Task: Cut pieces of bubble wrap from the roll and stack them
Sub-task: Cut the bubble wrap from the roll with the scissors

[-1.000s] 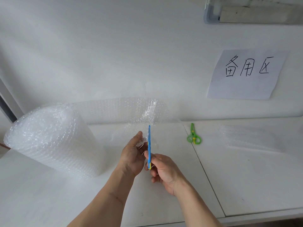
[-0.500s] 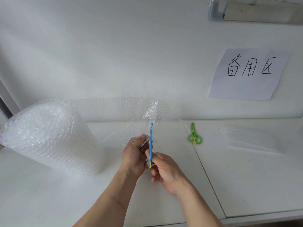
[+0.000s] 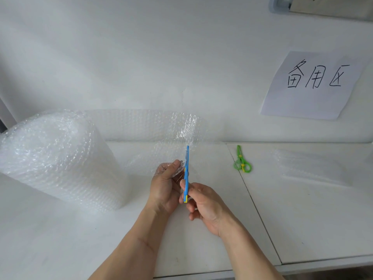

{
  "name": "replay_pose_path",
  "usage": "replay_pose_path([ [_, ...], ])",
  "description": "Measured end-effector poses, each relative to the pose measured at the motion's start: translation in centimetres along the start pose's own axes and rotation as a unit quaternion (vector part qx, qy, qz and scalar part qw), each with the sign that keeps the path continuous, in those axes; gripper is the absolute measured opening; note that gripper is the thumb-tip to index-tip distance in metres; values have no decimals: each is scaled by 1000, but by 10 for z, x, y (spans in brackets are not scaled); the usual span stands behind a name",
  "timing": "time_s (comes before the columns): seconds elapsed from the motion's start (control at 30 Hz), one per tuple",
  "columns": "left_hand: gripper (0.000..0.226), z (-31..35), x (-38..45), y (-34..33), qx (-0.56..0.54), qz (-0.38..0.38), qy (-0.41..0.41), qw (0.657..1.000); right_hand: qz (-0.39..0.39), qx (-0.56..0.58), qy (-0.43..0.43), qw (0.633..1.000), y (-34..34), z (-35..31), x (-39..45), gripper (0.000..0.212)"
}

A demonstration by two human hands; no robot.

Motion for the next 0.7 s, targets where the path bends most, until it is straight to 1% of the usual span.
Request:
replay_pose_path([
  [0.1, 28, 0, 1, 1, 1, -6, -3, 1000, 0, -9, 6, 1000, -1, -1, -1, 38],
  [0.2, 18, 0, -2, -1, -7, -23, 2, 1000, -2, 6, -7, 1000, -2, -1, 0, 38],
  [0.33, 14, 1, -3, -2, -20, -27, -6, 999, -4, 14, -14, 1000, 0, -2, 3, 41],
  [0.5, 21, 0, -1, -1, 6, -39, -11, 999, 9, 14, -5, 1000, 3, -4, 5, 33],
  [0.7, 31, 1, 0, 1, 14, -42, -16, 999, 18, 17, 10, 1000, 5, -3, 7, 31],
])
Point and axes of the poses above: each hand's wrist, its own x-axis towards the middle knuckle, its own y-axis out of the back of the hand, z = x × y, the point moved 10 cm from there along x, towards the middle knuckle, and after that the axes turned 10 degrees about -x, right-handed, at the moved point
